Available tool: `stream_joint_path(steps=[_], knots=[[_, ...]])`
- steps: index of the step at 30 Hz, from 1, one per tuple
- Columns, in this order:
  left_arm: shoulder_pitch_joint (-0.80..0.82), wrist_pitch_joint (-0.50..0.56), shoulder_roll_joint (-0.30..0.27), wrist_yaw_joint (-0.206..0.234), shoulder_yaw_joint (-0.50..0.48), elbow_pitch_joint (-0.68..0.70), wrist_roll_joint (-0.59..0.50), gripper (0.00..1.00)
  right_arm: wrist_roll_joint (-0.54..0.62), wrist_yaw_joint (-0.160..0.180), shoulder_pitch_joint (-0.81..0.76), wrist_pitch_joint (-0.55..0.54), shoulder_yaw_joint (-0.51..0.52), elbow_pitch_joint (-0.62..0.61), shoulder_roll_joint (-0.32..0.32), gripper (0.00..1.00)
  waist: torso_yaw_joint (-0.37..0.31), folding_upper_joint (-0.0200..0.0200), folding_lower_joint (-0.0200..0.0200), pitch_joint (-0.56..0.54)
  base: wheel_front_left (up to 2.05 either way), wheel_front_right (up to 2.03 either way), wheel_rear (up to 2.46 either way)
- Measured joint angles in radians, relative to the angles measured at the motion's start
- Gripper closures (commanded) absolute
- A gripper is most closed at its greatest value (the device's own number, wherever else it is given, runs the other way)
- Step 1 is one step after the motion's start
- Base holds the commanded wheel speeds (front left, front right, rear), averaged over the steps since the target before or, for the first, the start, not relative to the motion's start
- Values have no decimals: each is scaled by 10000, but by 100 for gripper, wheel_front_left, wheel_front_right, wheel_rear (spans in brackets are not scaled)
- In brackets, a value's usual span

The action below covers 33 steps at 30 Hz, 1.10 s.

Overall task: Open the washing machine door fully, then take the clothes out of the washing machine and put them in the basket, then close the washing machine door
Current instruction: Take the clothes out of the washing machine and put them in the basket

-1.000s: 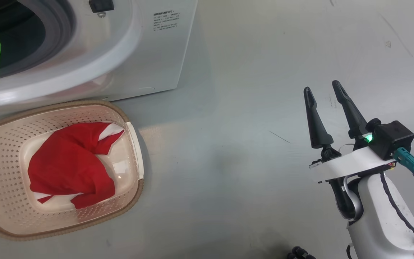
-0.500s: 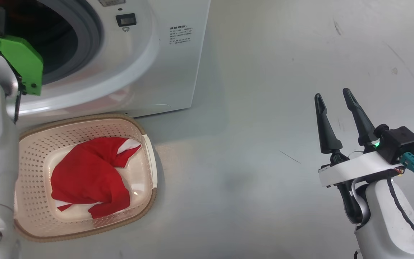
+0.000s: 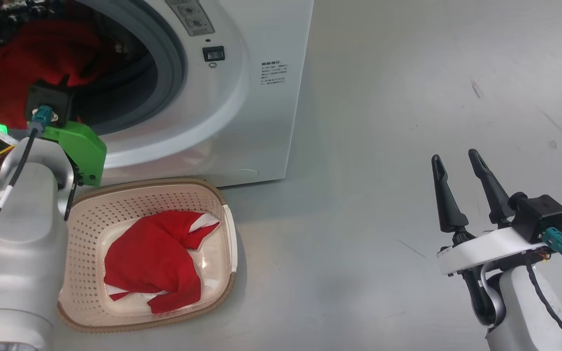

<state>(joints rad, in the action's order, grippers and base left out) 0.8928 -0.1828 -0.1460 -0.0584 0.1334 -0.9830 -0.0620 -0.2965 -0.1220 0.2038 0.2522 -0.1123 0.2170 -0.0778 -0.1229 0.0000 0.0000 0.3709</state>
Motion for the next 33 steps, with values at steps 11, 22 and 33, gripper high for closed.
stream_joint_path(steps=[11,22,33], knots=[[-1060,-579,188,-98,-38,79,257,100,0,0,-671,0,263,115,-73,0,477,0,0,-1121,0,0,0],[-2383,-688,238,-180,-249,1223,700,100,2,0,-1275,0,322,174,-61,0,769,0,0,-2066,0,0,0],[-3725,-690,282,-182,-353,3670,878,100,2,0,-1691,0,437,165,-61,0,1093,0,-1,-2669,0,0,0]])
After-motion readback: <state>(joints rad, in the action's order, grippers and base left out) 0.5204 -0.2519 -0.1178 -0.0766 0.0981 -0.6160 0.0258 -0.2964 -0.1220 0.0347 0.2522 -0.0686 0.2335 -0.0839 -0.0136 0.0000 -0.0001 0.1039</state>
